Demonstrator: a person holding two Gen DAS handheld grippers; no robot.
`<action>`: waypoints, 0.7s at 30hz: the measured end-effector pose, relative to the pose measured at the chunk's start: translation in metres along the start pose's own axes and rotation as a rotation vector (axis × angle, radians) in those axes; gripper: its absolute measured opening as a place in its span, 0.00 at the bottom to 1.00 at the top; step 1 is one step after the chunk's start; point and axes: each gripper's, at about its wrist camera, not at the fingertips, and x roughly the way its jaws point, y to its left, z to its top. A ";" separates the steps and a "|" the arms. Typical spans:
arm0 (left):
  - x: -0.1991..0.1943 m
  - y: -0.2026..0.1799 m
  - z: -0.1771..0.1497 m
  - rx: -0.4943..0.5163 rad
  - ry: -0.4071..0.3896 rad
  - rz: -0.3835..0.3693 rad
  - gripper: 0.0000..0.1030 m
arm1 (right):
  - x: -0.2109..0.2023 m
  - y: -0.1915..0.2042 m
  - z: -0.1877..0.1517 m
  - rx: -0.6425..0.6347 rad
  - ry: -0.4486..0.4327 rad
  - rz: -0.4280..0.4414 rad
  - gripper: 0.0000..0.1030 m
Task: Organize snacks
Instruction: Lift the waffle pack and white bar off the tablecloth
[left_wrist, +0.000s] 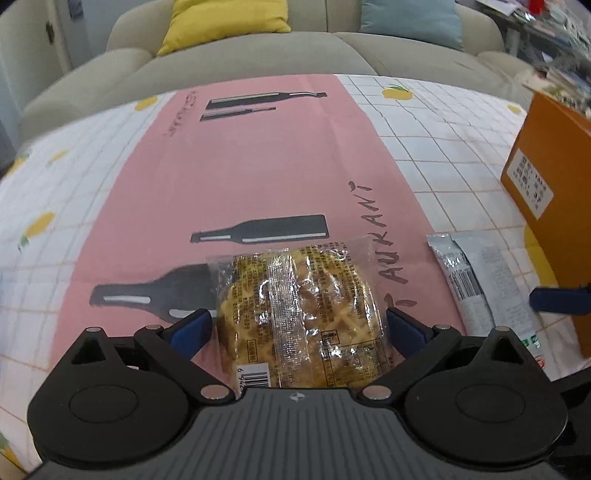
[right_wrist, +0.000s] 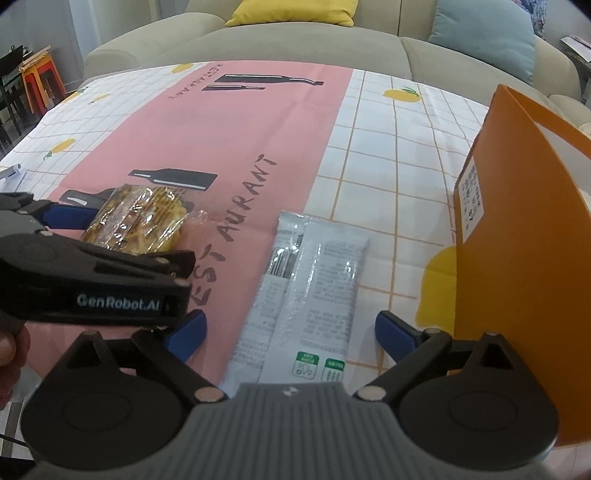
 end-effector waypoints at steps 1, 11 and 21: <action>-0.001 0.001 0.000 0.010 -0.013 -0.013 1.00 | 0.000 0.000 0.000 -0.001 0.002 0.001 0.93; -0.005 -0.004 0.000 0.052 -0.036 -0.044 0.86 | -0.006 -0.005 0.004 0.026 -0.023 -0.024 0.59; -0.014 0.000 0.006 0.032 -0.033 -0.044 0.83 | -0.014 -0.004 0.006 0.016 -0.044 -0.007 0.46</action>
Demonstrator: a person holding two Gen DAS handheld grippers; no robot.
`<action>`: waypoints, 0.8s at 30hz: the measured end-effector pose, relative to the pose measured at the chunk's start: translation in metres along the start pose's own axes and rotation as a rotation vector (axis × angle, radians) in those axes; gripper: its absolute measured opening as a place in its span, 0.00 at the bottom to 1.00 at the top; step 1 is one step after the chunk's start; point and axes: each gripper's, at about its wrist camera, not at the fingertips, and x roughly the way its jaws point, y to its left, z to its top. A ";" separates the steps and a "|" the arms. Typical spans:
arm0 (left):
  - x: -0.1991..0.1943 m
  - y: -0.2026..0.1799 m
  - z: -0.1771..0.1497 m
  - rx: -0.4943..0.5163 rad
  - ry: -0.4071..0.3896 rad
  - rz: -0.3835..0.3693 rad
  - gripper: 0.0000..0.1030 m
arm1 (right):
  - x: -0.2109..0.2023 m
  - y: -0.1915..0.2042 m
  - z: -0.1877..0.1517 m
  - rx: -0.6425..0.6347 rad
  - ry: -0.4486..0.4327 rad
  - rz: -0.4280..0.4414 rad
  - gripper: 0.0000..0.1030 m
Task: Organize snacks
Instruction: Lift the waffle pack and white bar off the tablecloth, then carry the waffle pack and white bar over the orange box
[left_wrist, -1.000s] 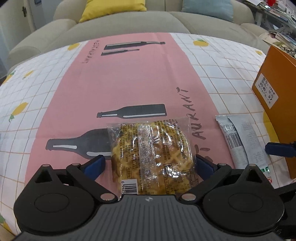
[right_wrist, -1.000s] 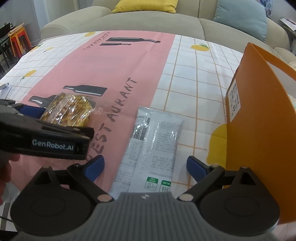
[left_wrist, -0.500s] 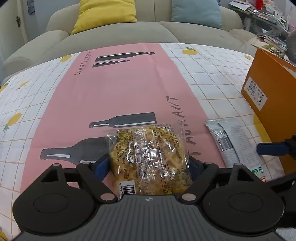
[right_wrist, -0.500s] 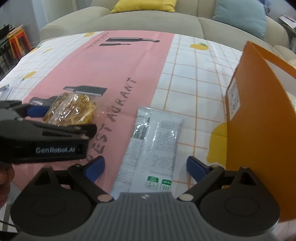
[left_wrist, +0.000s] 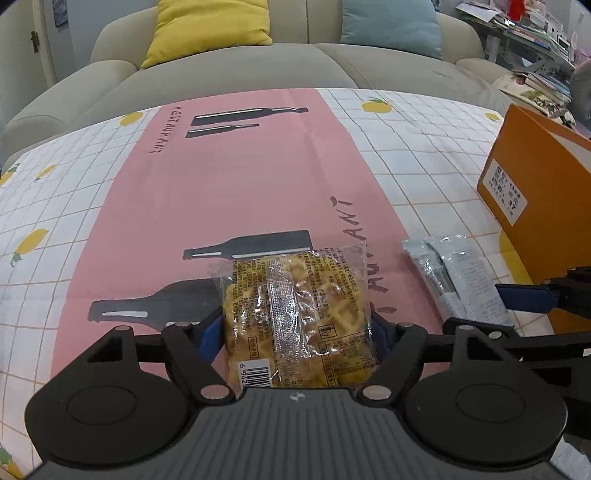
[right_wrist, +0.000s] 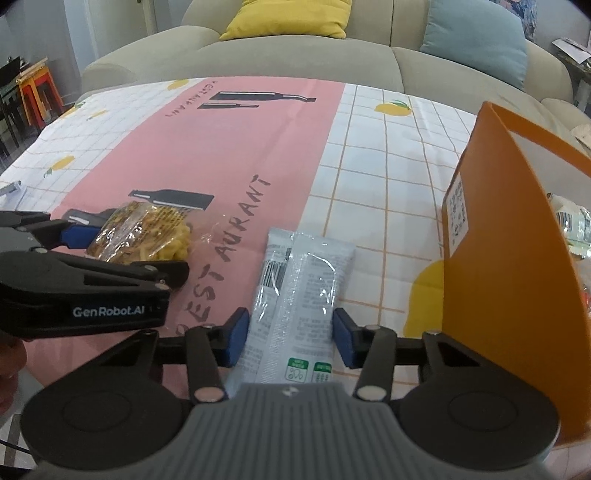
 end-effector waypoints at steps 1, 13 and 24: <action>-0.002 0.001 0.002 -0.004 -0.003 0.002 0.83 | -0.002 0.000 0.001 -0.001 -0.009 -0.001 0.46; -0.076 -0.016 0.054 -0.011 -0.081 -0.007 0.83 | -0.066 -0.010 0.039 0.025 -0.083 -0.044 0.45; -0.124 -0.097 0.100 0.101 -0.130 -0.140 0.83 | -0.134 -0.068 0.038 0.072 -0.137 -0.098 0.45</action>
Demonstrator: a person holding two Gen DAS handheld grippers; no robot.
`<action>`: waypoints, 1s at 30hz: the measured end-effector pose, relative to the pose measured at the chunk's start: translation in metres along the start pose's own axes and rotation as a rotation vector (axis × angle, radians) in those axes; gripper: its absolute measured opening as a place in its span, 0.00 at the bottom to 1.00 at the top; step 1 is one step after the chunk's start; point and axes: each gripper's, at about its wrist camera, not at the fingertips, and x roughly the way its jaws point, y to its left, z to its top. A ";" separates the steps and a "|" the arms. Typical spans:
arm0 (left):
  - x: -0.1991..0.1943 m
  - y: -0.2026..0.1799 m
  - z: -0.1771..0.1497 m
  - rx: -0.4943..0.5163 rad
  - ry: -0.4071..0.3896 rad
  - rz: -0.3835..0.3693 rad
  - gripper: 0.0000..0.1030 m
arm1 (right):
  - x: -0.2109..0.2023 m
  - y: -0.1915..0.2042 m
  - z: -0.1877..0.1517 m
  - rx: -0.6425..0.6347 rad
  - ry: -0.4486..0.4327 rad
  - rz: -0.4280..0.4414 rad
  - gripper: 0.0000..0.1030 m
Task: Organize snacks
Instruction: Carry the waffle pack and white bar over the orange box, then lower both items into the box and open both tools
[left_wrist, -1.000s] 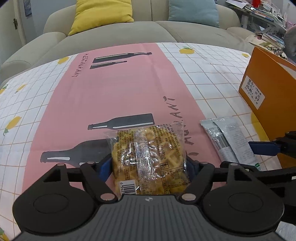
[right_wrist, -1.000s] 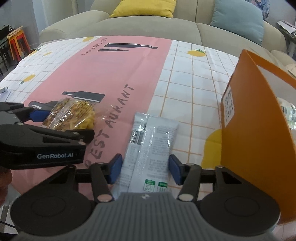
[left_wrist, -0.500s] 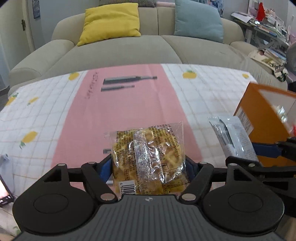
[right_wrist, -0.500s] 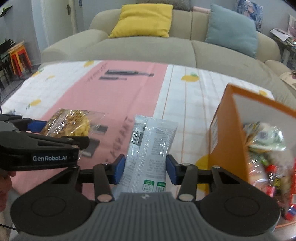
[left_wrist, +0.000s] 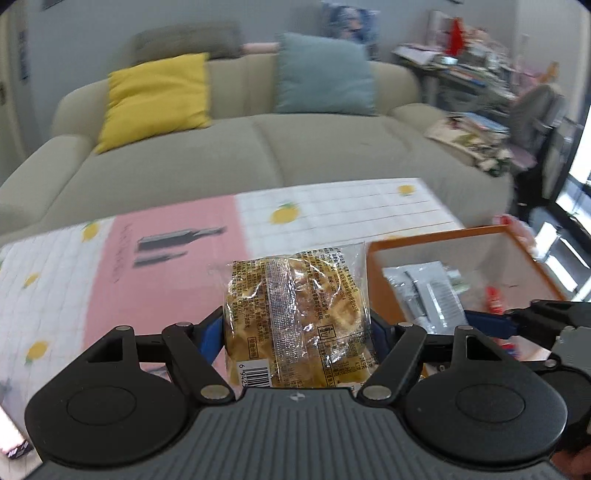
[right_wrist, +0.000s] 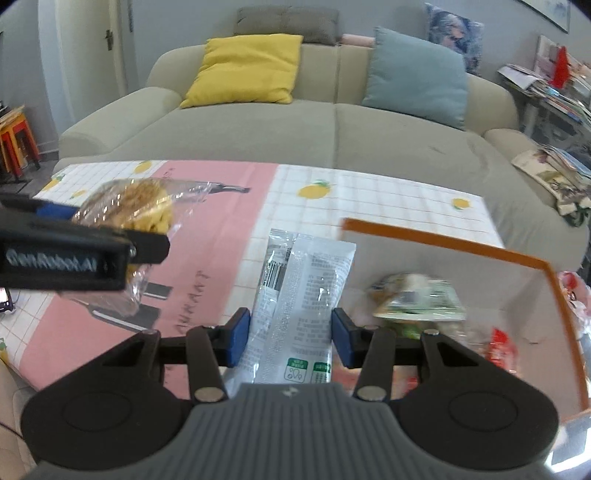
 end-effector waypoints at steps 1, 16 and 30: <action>0.002 -0.012 0.007 0.014 0.002 -0.031 0.83 | -0.005 -0.012 0.000 0.012 0.000 -0.002 0.45; 0.138 -0.163 0.041 0.182 0.299 -0.277 0.83 | 0.020 -0.192 -0.014 -0.009 0.204 -0.098 0.45; 0.186 -0.178 0.030 0.213 0.425 -0.246 0.91 | 0.057 -0.203 -0.028 -0.120 0.275 -0.100 0.47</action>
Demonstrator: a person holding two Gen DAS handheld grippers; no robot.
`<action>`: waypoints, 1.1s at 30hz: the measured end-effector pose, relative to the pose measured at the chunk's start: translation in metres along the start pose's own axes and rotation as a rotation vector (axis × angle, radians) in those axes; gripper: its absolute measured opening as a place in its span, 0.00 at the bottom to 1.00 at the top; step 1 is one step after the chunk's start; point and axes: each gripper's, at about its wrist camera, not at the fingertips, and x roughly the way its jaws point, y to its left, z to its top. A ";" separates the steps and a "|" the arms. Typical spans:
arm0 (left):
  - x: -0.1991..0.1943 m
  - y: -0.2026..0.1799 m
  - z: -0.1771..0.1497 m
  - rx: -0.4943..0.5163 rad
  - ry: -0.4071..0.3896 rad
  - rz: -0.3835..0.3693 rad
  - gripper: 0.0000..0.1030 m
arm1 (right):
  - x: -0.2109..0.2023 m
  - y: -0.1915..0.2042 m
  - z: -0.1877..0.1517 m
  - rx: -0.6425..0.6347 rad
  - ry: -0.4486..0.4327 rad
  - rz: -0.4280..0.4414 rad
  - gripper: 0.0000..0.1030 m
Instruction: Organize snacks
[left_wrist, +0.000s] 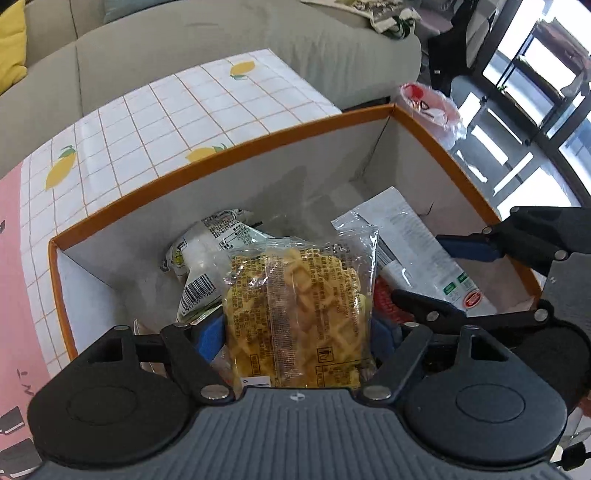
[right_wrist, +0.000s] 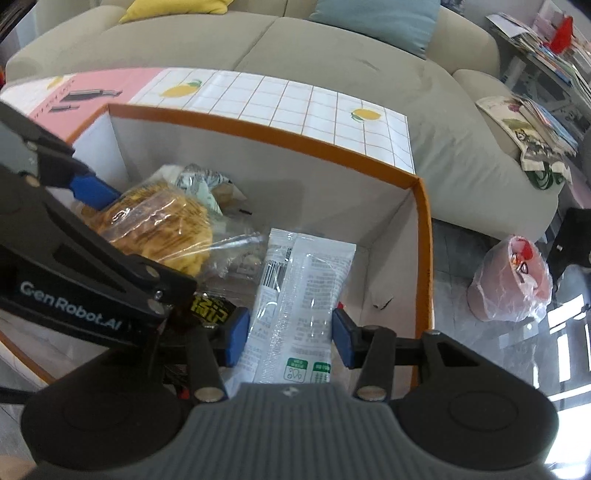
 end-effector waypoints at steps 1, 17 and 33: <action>-0.001 -0.002 0.000 0.004 0.002 -0.002 0.92 | 0.001 -0.001 0.000 0.001 0.004 0.002 0.47; -0.118 0.018 -0.031 0.013 -0.233 0.039 0.97 | -0.062 0.005 -0.004 0.044 -0.097 -0.024 0.74; -0.276 0.062 -0.181 -0.071 -0.695 0.384 0.98 | -0.213 0.125 -0.009 0.240 -0.479 -0.024 0.92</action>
